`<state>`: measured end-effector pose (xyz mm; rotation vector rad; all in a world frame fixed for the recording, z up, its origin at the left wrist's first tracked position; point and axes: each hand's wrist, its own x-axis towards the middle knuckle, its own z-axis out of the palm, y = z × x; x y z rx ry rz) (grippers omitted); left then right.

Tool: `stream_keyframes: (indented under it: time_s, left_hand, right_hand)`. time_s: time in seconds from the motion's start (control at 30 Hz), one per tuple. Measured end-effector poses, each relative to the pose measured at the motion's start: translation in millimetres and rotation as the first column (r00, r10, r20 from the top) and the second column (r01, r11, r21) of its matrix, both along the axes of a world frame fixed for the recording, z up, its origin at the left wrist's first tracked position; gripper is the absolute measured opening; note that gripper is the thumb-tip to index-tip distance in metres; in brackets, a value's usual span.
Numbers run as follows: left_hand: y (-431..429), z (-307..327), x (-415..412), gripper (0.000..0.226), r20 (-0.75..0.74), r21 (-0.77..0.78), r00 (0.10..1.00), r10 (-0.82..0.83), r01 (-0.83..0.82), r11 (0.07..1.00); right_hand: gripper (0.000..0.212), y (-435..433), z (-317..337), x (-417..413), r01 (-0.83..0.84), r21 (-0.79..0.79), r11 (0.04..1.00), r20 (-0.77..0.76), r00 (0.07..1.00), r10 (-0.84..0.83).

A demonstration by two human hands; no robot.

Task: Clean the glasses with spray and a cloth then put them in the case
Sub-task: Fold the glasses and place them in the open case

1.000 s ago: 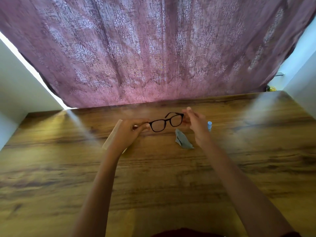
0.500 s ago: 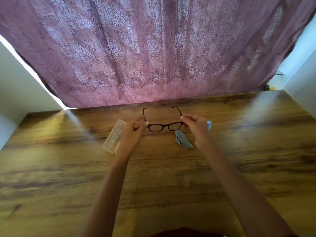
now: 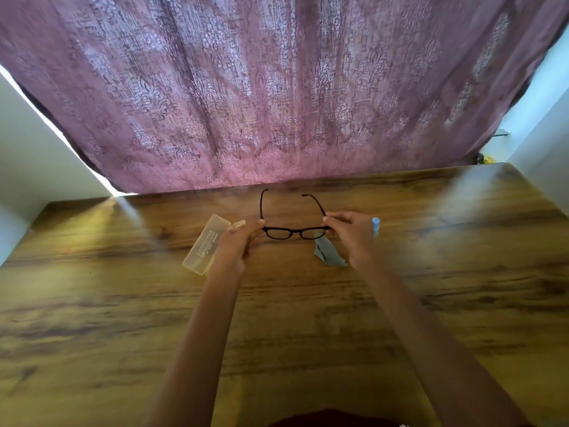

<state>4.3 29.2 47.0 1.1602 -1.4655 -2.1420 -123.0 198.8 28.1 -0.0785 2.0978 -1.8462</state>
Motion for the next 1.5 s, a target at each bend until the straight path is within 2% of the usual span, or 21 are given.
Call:
stream_keyframes:
  time_s: [0.13, 0.23, 0.3, 0.37, 0.53, 0.67, 0.8, 0.97, 1.27, 1.43, 1.5]
  left_hand:
    - [0, 1, -1, 0.014, 0.019, -0.028, 1.0, 0.012, -0.011, 1.0]
    - [0, 0, 0, 0.049, 0.057, -0.061, 0.998, 0.02, -0.016, 0.998]
    - [0, -1, 0, 0.056, 0.069, -0.085, 0.997, 0.015, -0.009, 0.996]
    - [0, -1, 0, 0.051, 0.059, -0.088, 0.998, 0.027, -0.022, 0.996]
    - [-3, -1, 0, 0.017, 0.037, -0.09, 0.999, 0.029, -0.025, 0.996]
    - [-3, -1, 1, 0.017, 0.041, -0.116, 0.999, 0.021, -0.016, 0.993]
    - [-5, -1, 0, 0.005, 0.086, -0.123, 0.996, -0.004, 0.015, 0.992]
    - [-7, -2, 2, 0.019, 0.171, -0.16, 0.985, -0.036, 0.064, 0.985]
    - [-13, 2, 8, 0.001, 0.189, -0.152, 0.973, -0.133, 0.163, 0.975]
    - [-15, -2, 11, 0.018, 0.189, -0.127, 0.965, -0.185, 0.21, 0.969]
    - [-15, -3, 12, 0.015, 0.186, -0.111, 0.961, -0.207, 0.229, 0.967]
  right_hand:
    - [0.009, 2, 1, 1, -0.029, 0.064, 0.998, -0.024, 0.999, 0.03]
    - [0.009, 2, 2, 2, -0.067, 0.079, 0.995, -0.029, 0.997, 0.069]
    - [0.012, 3, 3, 3, -0.095, 0.077, 0.993, -0.019, 0.995, 0.096]
    - [0.014, 3, 5, 4, -0.116, 0.059, 0.992, -0.001, 0.993, 0.116]
    - [0.016, 3, 6, 4, -0.172, 0.05, 0.984, 0.037, 0.985, 0.17]
    - [0.016, 4, 5, 3, -0.189, 0.051, 0.981, 0.053, 0.981, 0.187]
    - [0.015, 4, 3, 2, -0.19, 0.036, 0.981, 0.068, 0.98, 0.188]
    - [0.015, 4, 2, 2, -0.187, 0.02, 0.982, 0.082, 0.979, 0.185]
    - [0.017, 4, 1, 3, -0.169, -0.016, 0.985, 0.071, 0.983, 0.17]
    - [0.016, 3, -2, 1, -0.149, -0.02, 0.989, 0.072, 0.986, 0.15]
    - [0.017, 4, -4, -1, -0.15, -0.017, 0.989, 0.068, 0.986, 0.15]
